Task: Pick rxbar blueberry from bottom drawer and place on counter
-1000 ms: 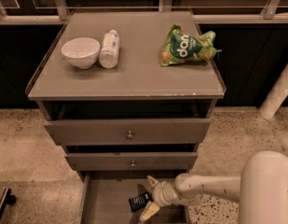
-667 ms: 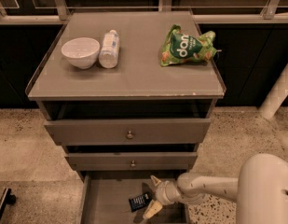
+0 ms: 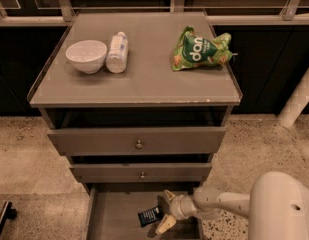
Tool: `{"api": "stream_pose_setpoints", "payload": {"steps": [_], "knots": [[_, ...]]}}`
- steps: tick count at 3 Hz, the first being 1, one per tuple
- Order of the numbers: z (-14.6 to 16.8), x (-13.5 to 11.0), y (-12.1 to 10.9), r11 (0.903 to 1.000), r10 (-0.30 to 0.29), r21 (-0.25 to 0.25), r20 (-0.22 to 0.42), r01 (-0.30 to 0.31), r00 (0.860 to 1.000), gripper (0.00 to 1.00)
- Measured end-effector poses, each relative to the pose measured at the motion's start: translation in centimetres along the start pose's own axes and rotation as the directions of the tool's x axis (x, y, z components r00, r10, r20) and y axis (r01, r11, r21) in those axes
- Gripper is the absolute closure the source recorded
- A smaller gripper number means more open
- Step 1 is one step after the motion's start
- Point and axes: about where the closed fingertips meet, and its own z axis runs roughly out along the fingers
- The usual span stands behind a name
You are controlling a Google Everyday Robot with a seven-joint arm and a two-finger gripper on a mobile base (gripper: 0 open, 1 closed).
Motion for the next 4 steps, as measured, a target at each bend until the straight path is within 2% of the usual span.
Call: {"api": "stream_pose_setpoints", "payload": {"steps": [1, 2, 4], "knots": [[5.3, -1.2, 0.8, 0.9955, -0.002, -0.095, 0.03, 0.005, 1.0, 0.0], [5.4, -1.4, 1.0, 0.9969, -0.01, -0.078, 0.026, 0.012, 1.0, 0.0], [7.3, 0.9, -0.9, 0.9989, -0.047, 0.006, 0.057, 0.046, 0.997, 0.0]]}}
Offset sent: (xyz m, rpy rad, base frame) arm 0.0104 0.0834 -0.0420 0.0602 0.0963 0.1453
